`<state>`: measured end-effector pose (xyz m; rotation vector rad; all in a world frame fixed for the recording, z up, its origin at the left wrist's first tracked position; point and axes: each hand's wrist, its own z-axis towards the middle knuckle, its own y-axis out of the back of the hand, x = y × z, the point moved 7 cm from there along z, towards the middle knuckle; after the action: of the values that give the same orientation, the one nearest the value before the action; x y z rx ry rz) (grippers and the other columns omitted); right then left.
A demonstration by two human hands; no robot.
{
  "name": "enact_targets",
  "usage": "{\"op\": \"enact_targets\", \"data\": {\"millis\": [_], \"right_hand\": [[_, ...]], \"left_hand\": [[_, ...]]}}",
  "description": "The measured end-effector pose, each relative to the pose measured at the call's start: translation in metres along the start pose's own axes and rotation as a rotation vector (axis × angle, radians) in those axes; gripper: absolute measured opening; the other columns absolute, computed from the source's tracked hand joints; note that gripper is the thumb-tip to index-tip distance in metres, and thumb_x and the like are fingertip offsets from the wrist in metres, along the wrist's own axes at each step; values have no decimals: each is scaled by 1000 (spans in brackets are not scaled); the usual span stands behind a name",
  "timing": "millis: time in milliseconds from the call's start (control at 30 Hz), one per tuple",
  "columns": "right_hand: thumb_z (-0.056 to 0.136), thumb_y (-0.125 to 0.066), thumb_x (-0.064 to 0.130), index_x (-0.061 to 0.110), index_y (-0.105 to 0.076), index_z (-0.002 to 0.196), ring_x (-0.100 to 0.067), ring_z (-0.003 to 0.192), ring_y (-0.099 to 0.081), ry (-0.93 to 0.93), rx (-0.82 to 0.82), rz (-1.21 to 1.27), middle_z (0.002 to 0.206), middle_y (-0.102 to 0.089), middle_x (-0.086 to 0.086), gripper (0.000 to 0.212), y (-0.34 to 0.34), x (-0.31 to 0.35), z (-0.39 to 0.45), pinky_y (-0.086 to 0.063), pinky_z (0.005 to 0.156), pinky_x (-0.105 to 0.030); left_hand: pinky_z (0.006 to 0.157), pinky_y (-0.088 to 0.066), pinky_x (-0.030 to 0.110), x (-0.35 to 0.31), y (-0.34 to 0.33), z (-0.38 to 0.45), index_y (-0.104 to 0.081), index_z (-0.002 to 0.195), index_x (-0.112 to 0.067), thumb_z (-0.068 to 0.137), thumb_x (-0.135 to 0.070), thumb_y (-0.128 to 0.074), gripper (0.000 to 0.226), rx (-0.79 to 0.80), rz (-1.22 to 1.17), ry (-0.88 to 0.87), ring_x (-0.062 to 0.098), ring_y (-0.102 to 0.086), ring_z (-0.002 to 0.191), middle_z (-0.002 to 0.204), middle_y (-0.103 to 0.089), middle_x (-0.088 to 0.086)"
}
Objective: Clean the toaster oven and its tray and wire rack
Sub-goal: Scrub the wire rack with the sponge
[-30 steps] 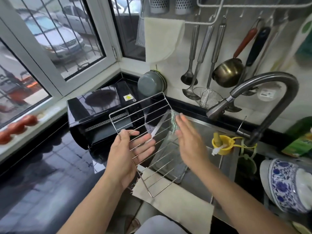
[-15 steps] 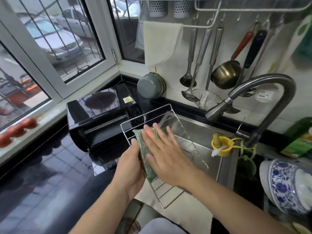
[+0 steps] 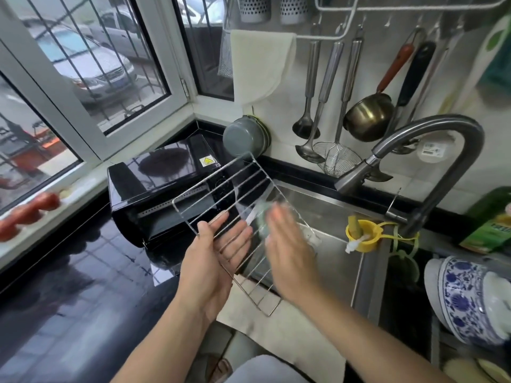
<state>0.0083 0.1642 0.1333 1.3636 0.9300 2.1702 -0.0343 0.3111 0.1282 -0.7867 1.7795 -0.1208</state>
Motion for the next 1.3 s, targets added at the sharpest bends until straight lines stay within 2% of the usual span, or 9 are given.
{"op": "enact_targets", "data": {"millis": [133,267,533,667,800,933,1000,1133,1300], "right_hand": [[107,-32,29,10,-23,158,-23,155,-9,301,106,-162,167,-17,-8,55,-31,21,-34,-6,126,-36],[108,-22,34,14,-8,160,-13,154,5,-231,115,-118,168,-1,-2,58,-1,-54,-4,5,123,-27],[107,-31,46,12,-6,160,-16,154,9,252,180,-322,168,4,-4,68,-25,-1,-41,-2,126,-39],[102,-36,9,6,-40,151,-22,151,-25,458,231,-271,160,-34,-10,49,-33,-15,-66,-21,124,-40],[91,-47,-3,11,-67,118,-31,116,-63,-146,227,22,116,-69,-10,37,-3,-101,-62,-47,94,-24],[102,-56,20,10,-62,121,-28,105,-62,-1042,-103,884,107,-70,-9,23,19,-172,-66,-48,87,-38],[97,-57,16,6,-63,117,-33,114,-64,-1122,-93,1371,114,-72,-17,23,15,-161,-46,-50,92,-51],[99,-49,24,-6,-58,130,-50,126,-54,-1096,333,1685,134,-57,-32,44,8,-110,-15,-42,104,-62],[96,-51,-5,-5,-55,125,-39,100,-72,-984,337,1394,113,-71,-26,29,-8,-107,-8,-62,68,-41]], "left_hand": [[85,-65,41,-3,5,7,-61,136,-15,111,-50,-29,54,-66,-70,41,31,-74,112,122,-75,18],[94,-61,46,11,12,6,-60,135,-12,111,-49,-29,55,-114,-94,68,36,-74,111,120,-75,21],[93,-58,43,4,5,26,-61,134,-17,112,-48,-28,49,-129,-138,23,30,-74,111,119,-76,15],[79,-65,41,0,20,35,-62,129,-13,112,-46,-29,50,-202,-164,16,35,-76,106,117,-76,20],[79,-65,37,-28,49,46,-59,132,-14,114,-42,-29,46,-231,-52,-141,32,-76,107,124,-71,23],[95,-60,31,-56,42,31,-66,130,-41,108,-55,-38,39,83,624,-529,21,-74,112,119,-77,5],[98,-55,22,-56,19,10,-55,138,-58,109,-52,-38,34,383,1172,-800,17,-73,110,122,-76,2],[110,-51,39,-23,-7,-28,-66,139,-11,112,-24,-50,35,1031,1606,-1323,27,-56,138,143,-63,14],[120,-39,51,-18,4,-13,-59,147,-16,113,-13,-41,38,1097,1790,-1425,32,-39,151,155,-51,14]]}}
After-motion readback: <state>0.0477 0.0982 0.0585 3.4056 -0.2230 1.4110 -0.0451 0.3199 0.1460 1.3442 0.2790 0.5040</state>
